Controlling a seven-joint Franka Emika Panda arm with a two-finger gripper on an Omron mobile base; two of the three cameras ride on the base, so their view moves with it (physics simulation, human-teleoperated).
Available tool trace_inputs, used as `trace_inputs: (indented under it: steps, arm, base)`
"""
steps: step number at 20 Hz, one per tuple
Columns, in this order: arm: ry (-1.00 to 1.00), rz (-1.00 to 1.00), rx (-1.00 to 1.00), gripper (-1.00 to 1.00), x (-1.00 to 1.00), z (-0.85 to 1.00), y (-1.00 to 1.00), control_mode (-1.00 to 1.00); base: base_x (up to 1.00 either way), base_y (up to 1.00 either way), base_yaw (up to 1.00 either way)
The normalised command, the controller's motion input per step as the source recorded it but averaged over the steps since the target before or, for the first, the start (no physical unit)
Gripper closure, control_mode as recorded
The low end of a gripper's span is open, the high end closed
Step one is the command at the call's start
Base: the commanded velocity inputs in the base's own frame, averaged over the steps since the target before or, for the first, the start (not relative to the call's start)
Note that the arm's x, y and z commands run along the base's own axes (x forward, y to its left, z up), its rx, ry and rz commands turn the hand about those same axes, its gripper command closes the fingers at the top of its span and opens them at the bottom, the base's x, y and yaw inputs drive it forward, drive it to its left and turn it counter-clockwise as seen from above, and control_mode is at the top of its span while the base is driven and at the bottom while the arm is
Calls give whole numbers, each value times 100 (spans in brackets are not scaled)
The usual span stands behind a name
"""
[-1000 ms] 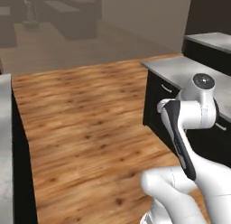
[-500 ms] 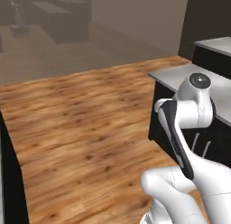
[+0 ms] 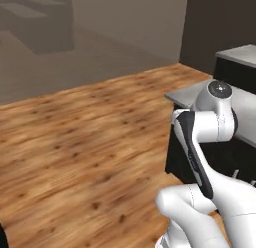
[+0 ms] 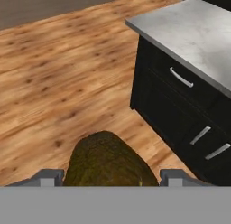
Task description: Take the cheese, steak, and avocado from the fridge and place them on the plate on the dining counter to create an appetizer plate.
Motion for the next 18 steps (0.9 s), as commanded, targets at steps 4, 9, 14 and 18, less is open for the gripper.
trace_inputs:
  steps: [4,9,14,18]
  arm:
    - [0,0,0,100,0,0,0,100]
    - [0,0,0,100,0,0,0,100]
    - [0,0,0,100,0,0,0,100]
    - [0,0,0,100,0,0,0,100]
  base:
    - [100,13,-31]
    - [100,28,-33]
    - [100,45,-34]
    - [100,48,-36]
